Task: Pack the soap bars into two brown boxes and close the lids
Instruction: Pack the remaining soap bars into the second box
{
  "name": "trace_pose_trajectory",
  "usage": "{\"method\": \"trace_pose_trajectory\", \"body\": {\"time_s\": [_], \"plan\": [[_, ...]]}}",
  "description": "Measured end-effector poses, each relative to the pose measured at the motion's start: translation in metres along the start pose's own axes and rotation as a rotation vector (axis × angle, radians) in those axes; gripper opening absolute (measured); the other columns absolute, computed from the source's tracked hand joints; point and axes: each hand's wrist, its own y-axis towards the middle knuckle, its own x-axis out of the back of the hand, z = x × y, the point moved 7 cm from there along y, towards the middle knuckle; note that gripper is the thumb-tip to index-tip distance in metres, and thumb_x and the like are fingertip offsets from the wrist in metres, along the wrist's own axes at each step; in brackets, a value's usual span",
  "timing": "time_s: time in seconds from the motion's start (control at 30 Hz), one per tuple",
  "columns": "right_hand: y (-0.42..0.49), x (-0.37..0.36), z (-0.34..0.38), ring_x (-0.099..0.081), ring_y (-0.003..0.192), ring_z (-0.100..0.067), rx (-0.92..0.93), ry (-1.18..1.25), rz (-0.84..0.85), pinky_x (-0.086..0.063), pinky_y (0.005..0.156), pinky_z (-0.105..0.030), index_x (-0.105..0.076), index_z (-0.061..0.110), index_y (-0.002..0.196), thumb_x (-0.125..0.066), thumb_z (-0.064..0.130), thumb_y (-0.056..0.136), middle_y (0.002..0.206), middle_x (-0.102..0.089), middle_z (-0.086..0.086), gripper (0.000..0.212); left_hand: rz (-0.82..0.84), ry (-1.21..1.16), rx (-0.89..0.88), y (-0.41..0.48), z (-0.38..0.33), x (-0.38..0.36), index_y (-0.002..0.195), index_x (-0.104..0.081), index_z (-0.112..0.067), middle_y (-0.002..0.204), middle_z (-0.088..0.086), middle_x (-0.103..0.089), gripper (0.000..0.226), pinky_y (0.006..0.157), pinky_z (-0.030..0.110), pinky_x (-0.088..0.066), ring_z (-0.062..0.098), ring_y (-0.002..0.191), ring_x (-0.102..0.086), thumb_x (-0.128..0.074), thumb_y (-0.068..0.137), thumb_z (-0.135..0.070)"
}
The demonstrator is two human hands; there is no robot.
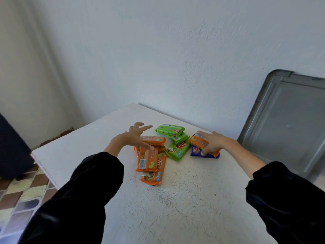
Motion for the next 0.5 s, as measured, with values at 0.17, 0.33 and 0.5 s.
{"method": "trace_pose_trajectory", "body": {"time_s": [0.17,0.33,0.5], "plan": [[0.003,-0.003,0.003,-0.043,0.12,-0.033,0.04,0.1,-0.087,-0.041,0.087,-0.032,-0.013,0.036,0.147,-0.066,0.04,0.08,0.135,-0.034,-0.018,0.085,0.06,-0.075,-0.112,0.008,-0.019,-0.019,0.144,-0.028,-0.025,0.148,0.007,-0.031,0.064,0.108,0.037,-0.028,0.025,0.136,-0.03,-0.057,0.089,-0.037],[-0.003,0.006,0.012,-0.044,0.123,-0.029,0.061,-0.139,-0.153,-0.04,0.094,-0.037,-0.026,0.036,0.144,-0.066,0.024,0.081,0.136,-0.041,-0.012,0.075,0.016,0.058,-0.093,0.013,-0.013,-0.018,0.14,-0.035,-0.032,0.132,0.012,-0.046,0.052,0.097,0.034,-0.028,0.027,0.126,-0.038,-0.047,0.092,-0.045],[-0.005,0.011,0.017,-0.041,0.126,-0.026,0.108,-0.248,0.003,-0.041,0.086,-0.032,-0.017,0.031,0.147,-0.07,0.021,0.078,0.142,-0.039,-0.008,0.088,0.077,0.038,-0.067,0.014,-0.006,-0.022,0.141,-0.029,-0.038,0.139,0.011,-0.03,0.052,0.109,0.04,-0.025,0.026,0.135,-0.024,-0.039,0.092,-0.052]]}}
